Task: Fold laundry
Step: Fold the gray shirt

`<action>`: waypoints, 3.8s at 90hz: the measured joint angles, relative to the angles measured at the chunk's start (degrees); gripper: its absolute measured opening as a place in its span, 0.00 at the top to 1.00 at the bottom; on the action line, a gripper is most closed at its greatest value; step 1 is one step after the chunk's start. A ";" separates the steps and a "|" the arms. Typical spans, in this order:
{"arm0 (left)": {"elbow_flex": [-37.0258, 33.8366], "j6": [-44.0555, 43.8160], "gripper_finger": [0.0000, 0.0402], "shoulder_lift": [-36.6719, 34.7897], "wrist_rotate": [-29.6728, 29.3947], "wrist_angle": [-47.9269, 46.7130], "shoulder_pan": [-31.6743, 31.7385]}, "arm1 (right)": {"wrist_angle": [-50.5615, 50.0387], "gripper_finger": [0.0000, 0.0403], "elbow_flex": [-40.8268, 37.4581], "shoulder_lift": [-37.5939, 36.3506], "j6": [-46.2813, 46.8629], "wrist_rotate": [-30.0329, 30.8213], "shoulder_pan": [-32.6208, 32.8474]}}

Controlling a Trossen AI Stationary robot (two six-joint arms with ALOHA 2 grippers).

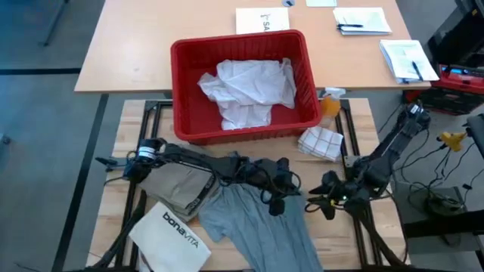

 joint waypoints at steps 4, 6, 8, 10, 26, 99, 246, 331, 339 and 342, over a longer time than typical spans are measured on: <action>-1.22 0.33 1.00 -1.46 -0.08 0.07 -0.02 | 3.91 0.64 -1.15 0.00 -1.08 1.00 0.00; -1.95 0.33 1.00 -2.15 -0.20 0.37 -0.04 | 5.36 0.65 -1.59 0.03 -1.27 1.37 -0.09; -2.96 0.23 1.00 -2.85 -0.27 0.84 -0.13 | 6.04 0.66 -1.88 0.04 -1.75 1.65 -0.19; -4.11 -0.33 1.00 -3.48 -0.46 1.55 -0.20 | 6.55 0.67 -2.15 0.06 -2.33 1.81 -0.23; -22.01 -5.31 1.00 -11.69 -8.56 22.25 -1.97 | 12.59 0.69 -2.58 0.23 -5.74 3.55 -0.24; -26.67 -7.45 1.00 -16.67 -6.86 23.19 -2.54 | 71.03 0.71 -19.95 9.73 -19.18 5.11 -7.89; -26.33 -11.97 1.00 -16.63 -9.59 18.23 -1.77 | -2.00 1.00 15.47 5.23 -37.49 1.57 -10.87; -26.28 -10.87 1.00 -16.52 -9.20 17.69 -1.19 | -12.92 1.00 15.72 5.02 -31.25 -5.13 -15.69; -26.28 -10.85 1.00 -16.52 -9.20 17.66 -1.11 | -10.37 0.98 14.91 4.14 -30.42 -6.44 -15.05; -26.28 -10.86 1.00 -16.52 -9.20 17.66 -1.11 | -9.03 0.97 14.05 3.55 -30.35 -7.06 -14.95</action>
